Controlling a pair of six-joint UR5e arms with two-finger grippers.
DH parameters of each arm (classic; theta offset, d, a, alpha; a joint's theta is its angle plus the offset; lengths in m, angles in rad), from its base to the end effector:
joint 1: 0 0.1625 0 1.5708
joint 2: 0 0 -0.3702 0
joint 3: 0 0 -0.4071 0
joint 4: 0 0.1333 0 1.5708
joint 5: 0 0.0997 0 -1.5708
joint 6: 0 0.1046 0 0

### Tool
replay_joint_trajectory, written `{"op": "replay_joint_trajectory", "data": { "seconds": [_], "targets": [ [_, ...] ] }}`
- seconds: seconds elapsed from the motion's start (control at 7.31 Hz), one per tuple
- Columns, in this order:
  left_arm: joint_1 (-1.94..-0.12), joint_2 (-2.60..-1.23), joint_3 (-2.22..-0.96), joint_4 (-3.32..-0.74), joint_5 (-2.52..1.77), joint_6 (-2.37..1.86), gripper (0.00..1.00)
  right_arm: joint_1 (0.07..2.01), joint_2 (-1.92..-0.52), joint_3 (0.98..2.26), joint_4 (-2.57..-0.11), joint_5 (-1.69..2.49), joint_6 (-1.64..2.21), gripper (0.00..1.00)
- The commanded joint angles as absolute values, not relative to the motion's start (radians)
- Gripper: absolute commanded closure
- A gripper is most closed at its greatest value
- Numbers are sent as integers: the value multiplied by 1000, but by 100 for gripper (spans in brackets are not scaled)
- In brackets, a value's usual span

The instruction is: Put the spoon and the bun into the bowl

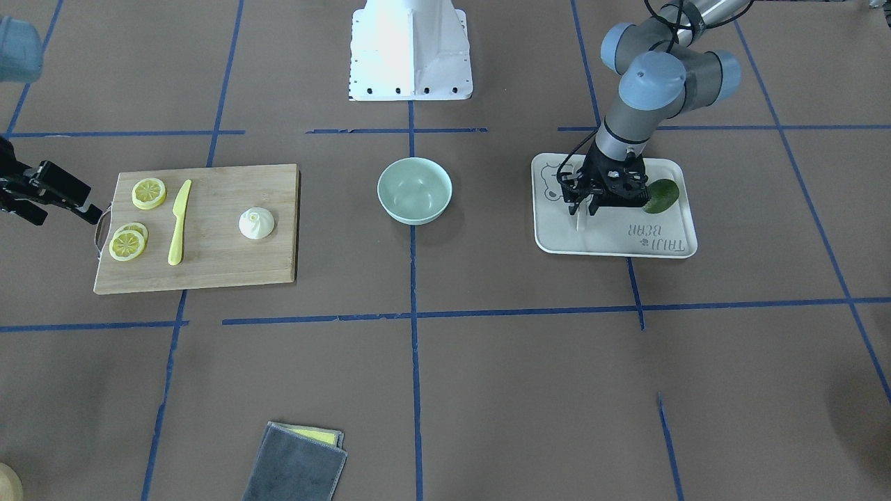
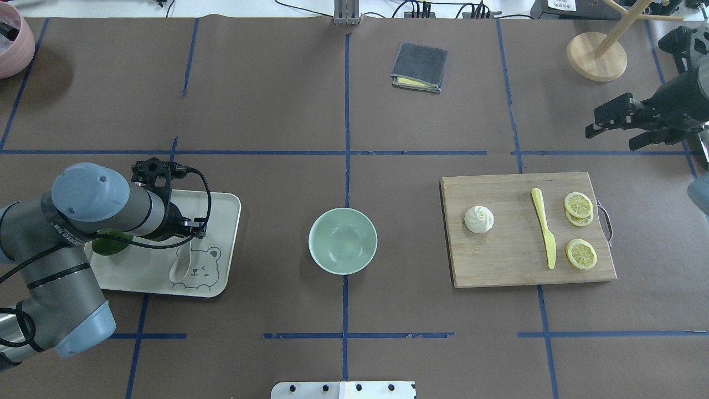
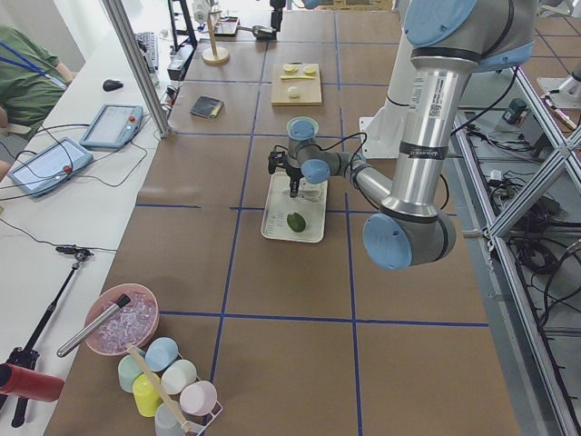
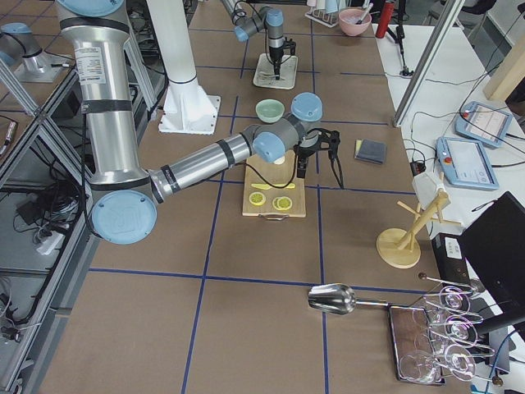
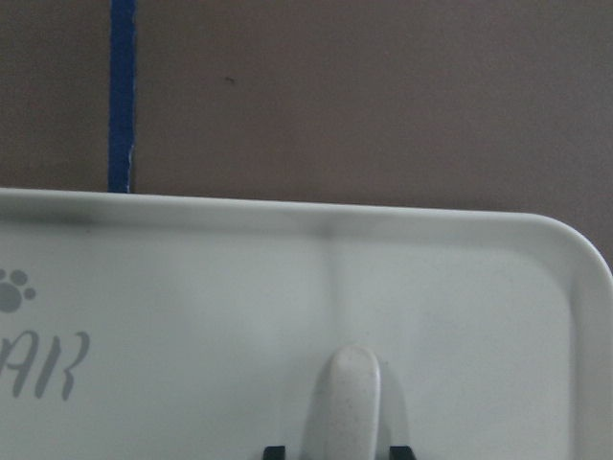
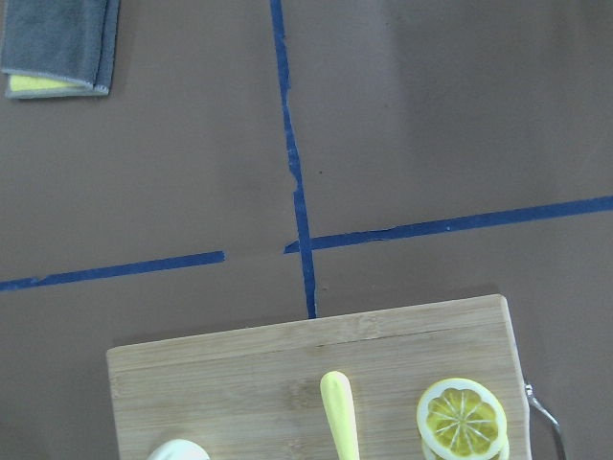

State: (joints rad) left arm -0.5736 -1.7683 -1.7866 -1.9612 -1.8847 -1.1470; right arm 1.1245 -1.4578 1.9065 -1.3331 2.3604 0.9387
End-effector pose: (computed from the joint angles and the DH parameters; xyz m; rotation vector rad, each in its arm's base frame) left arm 0.4376 -0.4030 0.3593 0.1205 0.8412 -0.0145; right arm -0.1765 -0.5057 0.3475 0.0163 -0.9962 0.1803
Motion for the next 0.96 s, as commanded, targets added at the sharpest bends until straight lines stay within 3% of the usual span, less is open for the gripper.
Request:
{"op": "replay_joint_trajectory", "data": {
  "seconds": [0.0,0.14,0.27,0.82],
  "targets": [
    [-568,-1767,-1790,-1959,-1884,-1152,76,1060,-1428,1927,-1333,2321,1035,0],
    [-568,-1766,-1798,-1954,-1884,-1152,91,1017,-1414,1934,-1333,2278,1078,0],
    [-568,-1764,-1804,-1953,-1885,-1152,100,993,-1392,1934,-1332,2264,1118,0],
    [-597,-1770,-1957,-1804,-1884,-1149,100,806,-1310,1930,-1328,2104,1252,0]
  ]
}}
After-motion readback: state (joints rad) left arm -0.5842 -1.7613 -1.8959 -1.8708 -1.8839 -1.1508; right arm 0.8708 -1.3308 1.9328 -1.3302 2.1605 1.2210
